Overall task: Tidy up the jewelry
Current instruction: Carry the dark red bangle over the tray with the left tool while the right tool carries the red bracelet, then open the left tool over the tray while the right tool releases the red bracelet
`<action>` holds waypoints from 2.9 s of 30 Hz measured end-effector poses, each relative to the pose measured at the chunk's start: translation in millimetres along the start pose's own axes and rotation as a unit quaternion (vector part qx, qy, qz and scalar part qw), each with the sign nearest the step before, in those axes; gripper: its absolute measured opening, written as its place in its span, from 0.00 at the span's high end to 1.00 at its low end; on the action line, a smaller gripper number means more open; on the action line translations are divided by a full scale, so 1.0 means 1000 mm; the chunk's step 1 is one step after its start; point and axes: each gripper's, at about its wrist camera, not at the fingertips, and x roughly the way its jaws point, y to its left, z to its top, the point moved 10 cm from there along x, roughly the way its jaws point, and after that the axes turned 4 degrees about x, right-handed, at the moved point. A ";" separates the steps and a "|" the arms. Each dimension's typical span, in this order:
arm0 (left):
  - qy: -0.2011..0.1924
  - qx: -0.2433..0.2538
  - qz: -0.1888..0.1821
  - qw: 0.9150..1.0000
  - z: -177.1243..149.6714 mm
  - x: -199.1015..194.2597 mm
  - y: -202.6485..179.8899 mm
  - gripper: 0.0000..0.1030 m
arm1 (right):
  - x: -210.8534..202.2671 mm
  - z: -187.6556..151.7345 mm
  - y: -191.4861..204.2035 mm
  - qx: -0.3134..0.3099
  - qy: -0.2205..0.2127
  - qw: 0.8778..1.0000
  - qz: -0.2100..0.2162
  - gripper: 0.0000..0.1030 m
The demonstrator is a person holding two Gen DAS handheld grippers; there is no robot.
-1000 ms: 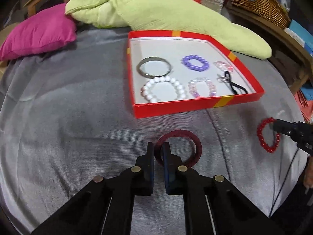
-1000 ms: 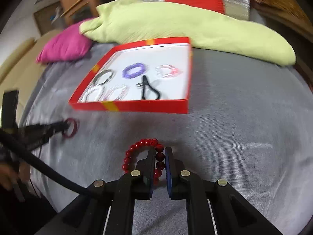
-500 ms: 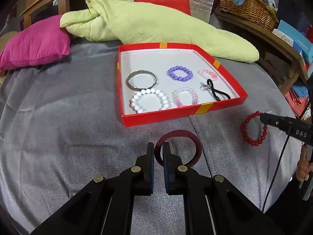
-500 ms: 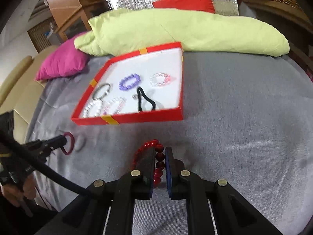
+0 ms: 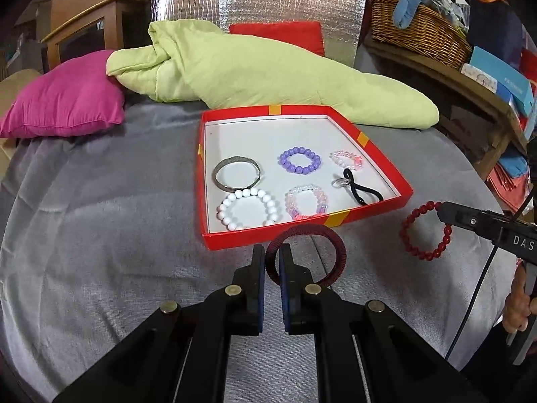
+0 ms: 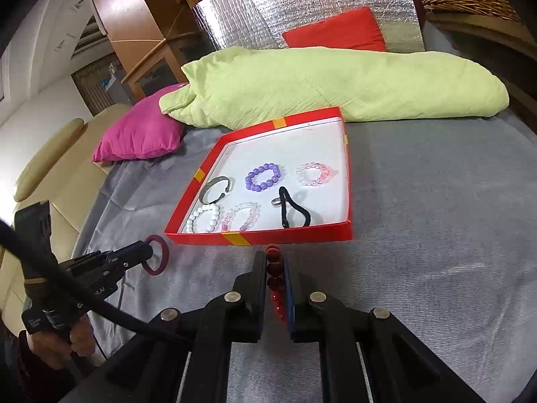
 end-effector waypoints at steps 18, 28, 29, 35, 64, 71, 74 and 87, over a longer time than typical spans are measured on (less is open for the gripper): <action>-0.018 -0.014 0.014 1.000 0.018 0.003 -0.003 0.91 | -0.007 0.013 0.015 0.010 -0.032 0.999 0.030 0.90; -0.022 -0.014 0.012 1.000 0.023 0.005 -0.012 0.91 | -0.010 0.016 0.013 0.014 -0.042 0.999 0.029 0.90; -0.023 -0.014 0.011 1.000 0.023 0.005 -0.012 0.91 | -0.011 0.016 0.012 0.015 -0.043 0.998 0.030 0.90; -0.029 -0.016 0.009 0.999 0.028 0.005 -0.015 0.91 | -0.014 0.019 0.011 0.017 -0.051 0.998 0.030 0.90; -0.033 -0.031 0.039 0.998 0.093 0.073 0.041 0.91 | 0.086 0.134 0.006 0.066 -0.066 0.995 0.047 0.90; -0.014 -0.023 0.044 0.999 0.120 0.111 0.050 0.91 | 0.129 0.158 0.001 0.094 -0.048 0.992 0.063 0.90; 0.006 -0.030 0.048 0.998 0.121 0.131 0.054 0.91 | 0.144 0.164 -0.003 0.121 -0.042 0.989 0.079 0.90; 0.046 -0.016 0.068 0.996 0.126 0.178 0.056 0.91 | 0.186 0.160 -0.042 0.174 -0.018 0.983 0.048 0.89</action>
